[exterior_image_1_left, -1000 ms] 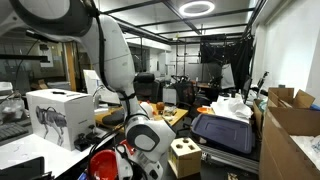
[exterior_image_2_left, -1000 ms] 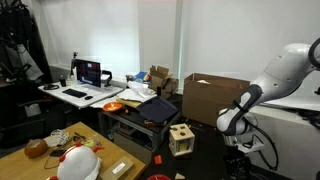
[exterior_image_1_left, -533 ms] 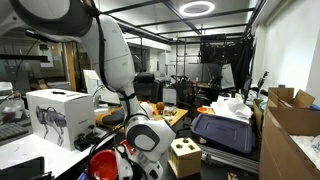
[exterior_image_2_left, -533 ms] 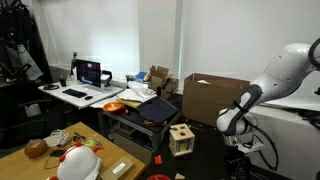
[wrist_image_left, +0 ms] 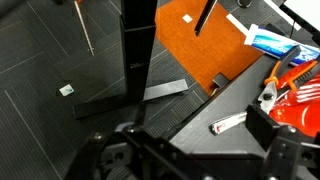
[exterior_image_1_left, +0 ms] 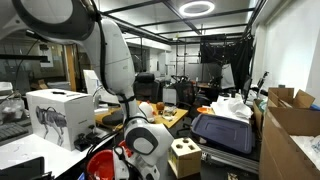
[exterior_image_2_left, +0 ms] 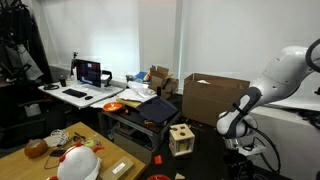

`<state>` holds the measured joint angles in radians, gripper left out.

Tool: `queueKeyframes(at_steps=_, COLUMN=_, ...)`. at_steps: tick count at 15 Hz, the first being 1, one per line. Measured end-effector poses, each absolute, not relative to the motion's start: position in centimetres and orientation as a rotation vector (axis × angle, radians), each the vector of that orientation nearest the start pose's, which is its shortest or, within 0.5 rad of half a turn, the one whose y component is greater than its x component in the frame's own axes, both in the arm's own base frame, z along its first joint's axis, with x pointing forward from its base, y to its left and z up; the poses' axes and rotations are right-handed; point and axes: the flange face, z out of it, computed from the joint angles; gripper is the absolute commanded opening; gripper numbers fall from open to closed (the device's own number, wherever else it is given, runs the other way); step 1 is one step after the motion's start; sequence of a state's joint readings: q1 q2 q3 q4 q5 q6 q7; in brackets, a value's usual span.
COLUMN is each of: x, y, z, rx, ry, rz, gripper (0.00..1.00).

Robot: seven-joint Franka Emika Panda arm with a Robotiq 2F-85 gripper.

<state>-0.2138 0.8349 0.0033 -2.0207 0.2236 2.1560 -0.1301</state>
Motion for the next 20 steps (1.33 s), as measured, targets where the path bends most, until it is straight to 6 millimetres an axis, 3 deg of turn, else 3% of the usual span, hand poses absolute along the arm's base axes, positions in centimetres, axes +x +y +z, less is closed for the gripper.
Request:
queueKeyframes(at_steps=6, x=46.6, y=-8.1, z=-0.9, rx=-2.705, ry=0.365, rz=0.956, gripper=1.00)
queueKeyframes(at_steps=14, x=45.9, y=-3.5, z=-5.0, rx=-2.753, ry=0.364, rz=0.791, gripper=1.00)
queueKeyframes(at_steps=20, x=46.3, y=-4.4, z=-5.8, rx=-2.837, ry=0.448, rz=0.599, gripper=1.00)
